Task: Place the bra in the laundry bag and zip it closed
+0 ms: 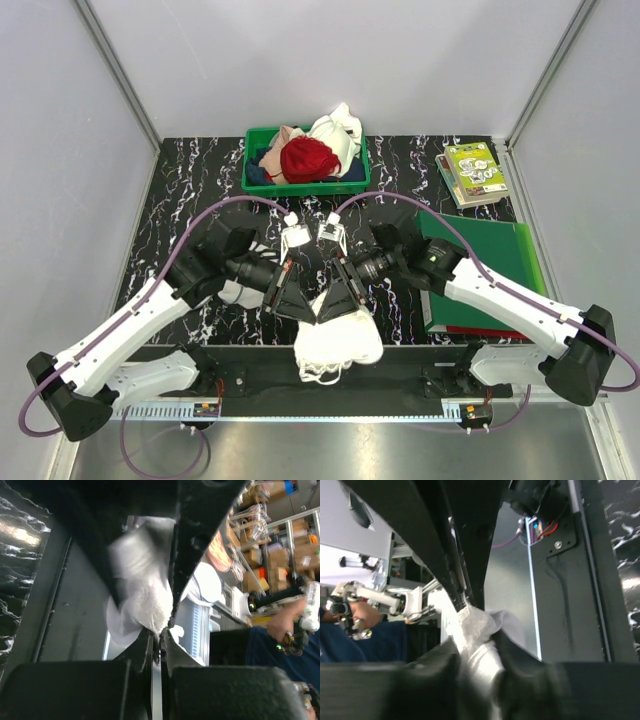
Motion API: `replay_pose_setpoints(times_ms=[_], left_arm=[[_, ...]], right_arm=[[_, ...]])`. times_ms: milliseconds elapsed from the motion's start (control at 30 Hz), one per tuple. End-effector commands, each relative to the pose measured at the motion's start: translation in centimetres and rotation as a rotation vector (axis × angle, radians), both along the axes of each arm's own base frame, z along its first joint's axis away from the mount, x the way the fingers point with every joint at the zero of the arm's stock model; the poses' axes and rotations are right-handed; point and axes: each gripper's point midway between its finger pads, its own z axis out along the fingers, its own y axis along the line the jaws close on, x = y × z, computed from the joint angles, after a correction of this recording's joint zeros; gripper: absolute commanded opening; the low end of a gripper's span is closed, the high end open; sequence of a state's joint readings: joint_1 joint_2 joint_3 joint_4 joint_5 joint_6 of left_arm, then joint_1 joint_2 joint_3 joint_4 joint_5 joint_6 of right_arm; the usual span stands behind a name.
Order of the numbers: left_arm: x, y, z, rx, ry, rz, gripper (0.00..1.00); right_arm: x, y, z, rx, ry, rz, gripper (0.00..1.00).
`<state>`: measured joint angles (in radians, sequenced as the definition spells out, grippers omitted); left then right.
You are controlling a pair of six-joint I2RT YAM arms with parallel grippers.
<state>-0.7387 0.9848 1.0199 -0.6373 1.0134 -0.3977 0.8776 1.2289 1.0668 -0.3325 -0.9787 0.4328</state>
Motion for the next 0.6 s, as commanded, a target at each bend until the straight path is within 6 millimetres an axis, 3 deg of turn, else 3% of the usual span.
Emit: replay_pose_setpoints(times_ms=[0, 33, 67, 100, 133, 200, 233, 267, 300, 333, 367, 400, 433, 567], left_arm=[[1.8, 0.4, 1.0, -0.011, -0.090, 0.064, 0.00], [2.2, 0.8, 0.8, -0.002, -0.105, 0.081, 0.03], [3.4, 1.4, 0.4, 0.022, -0.115, 0.140, 0.09], [3.7, 2.0, -0.1, 0.049, -0.107, 0.168, 0.23], [4.3, 2.6, -0.2, 0.064, -0.129, 0.203, 0.46], [6.9, 4.4, -0.9, 0.155, -0.210, 0.389, 0.62], [8.0, 5.3, -1.2, 0.200, -0.234, 0.475, 0.68], [10.4, 7.5, -1.5, 0.279, -0.300, 0.659, 0.71], [11.1, 8.7, -2.0, 0.326, -0.285, 0.755, 0.74], [11.9, 9.9, -2.4, 0.372, -0.287, 0.838, 0.78], [13.5, 12.2, -3.1, 0.464, -0.308, 0.983, 0.79], [13.4, 13.4, -4.3, 0.537, -0.255, 1.045, 0.79], [13.7, 14.3, -5.3, 0.597, -0.235, 1.094, 0.80], [14.5, 18.4, -9.6, 0.837, -0.101, 1.285, 0.87]], right_arm=[[-0.3, 0.3, 0.1, 0.011, 0.010, -0.011, 0.16], [-0.2, 0.2, -0.2, 0.002, 0.012, -0.025, 0.00], [-0.4, 0.0, -0.1, 0.004, 0.008, -0.029, 0.00], [-0.4, -0.2, -0.8, -0.015, 0.022, -0.042, 0.00], [0.0, -0.2, -1.4, -0.034, 0.016, -0.077, 0.00], [0.2, -0.8, -2.7, -0.077, 0.024, -0.126, 0.00], [1.3, -0.8, -3.8, -0.117, 0.004, -0.201, 0.00], [1.7, -1.1, -4.1, -0.134, -0.005, -0.237, 0.00], [2.0, -1.6, -5.2, -0.185, 0.006, -0.278, 0.00], [4.0, -2.1, -6.3, -0.243, -0.031, -0.401, 0.00], [4.5, -2.6, -6.8, -0.275, -0.037, -0.450, 0.00], [5.0, -3.3, -7.4, -0.317, -0.026, -0.498, 0.00], [6.7, -4.3, -8.1, -0.372, -0.053, -0.618, 0.00], [8.6, -7.0, -8.3, -0.447, -0.023, -0.813, 0.00]])
